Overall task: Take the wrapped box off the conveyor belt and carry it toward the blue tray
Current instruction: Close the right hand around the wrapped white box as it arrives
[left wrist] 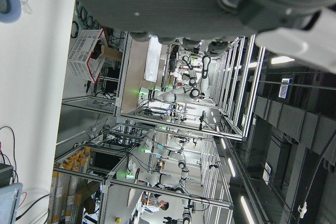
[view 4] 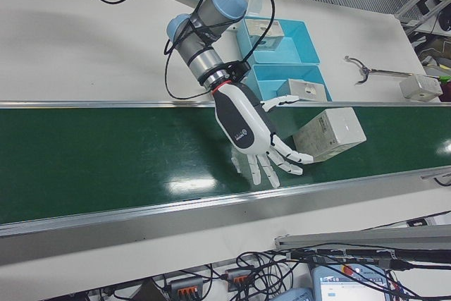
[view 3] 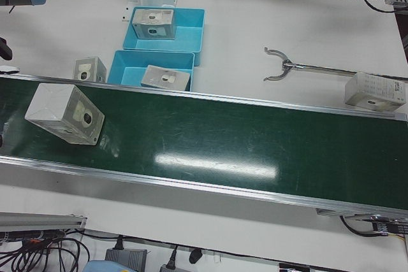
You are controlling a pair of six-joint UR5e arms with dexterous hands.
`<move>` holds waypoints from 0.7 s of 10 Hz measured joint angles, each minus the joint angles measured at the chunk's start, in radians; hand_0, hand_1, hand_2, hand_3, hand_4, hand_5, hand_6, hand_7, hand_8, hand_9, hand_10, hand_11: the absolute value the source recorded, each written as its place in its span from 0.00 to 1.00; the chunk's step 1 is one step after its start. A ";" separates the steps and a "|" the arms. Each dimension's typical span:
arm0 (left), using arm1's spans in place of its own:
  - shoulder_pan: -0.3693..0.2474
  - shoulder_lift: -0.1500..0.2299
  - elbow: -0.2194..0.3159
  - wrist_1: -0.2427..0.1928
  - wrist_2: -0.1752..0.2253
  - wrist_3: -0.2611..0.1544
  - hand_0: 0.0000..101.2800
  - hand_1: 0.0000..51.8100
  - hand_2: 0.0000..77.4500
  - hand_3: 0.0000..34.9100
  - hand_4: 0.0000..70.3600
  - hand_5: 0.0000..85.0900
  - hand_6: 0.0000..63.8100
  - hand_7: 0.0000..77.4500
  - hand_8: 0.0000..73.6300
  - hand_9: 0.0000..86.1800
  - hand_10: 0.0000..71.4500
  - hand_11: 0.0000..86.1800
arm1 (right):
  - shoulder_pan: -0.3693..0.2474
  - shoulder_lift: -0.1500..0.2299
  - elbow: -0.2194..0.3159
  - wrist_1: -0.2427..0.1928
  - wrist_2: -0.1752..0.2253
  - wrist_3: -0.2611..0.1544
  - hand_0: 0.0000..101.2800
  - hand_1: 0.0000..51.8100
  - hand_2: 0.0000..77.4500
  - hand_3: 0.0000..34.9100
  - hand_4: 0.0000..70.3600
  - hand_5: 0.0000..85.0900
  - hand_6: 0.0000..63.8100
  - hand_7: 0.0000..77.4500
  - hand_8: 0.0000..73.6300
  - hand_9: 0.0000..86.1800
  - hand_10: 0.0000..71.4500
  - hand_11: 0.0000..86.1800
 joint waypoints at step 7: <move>0.000 0.000 0.000 0.000 0.000 0.000 0.00 0.00 0.01 0.00 0.00 0.01 0.00 0.01 0.01 0.00 0.00 0.00 | -0.007 0.002 -0.012 0.001 0.010 0.005 0.42 0.22 0.20 0.86 0.09 0.25 0.00 0.24 0.01 0.07 0.02 0.03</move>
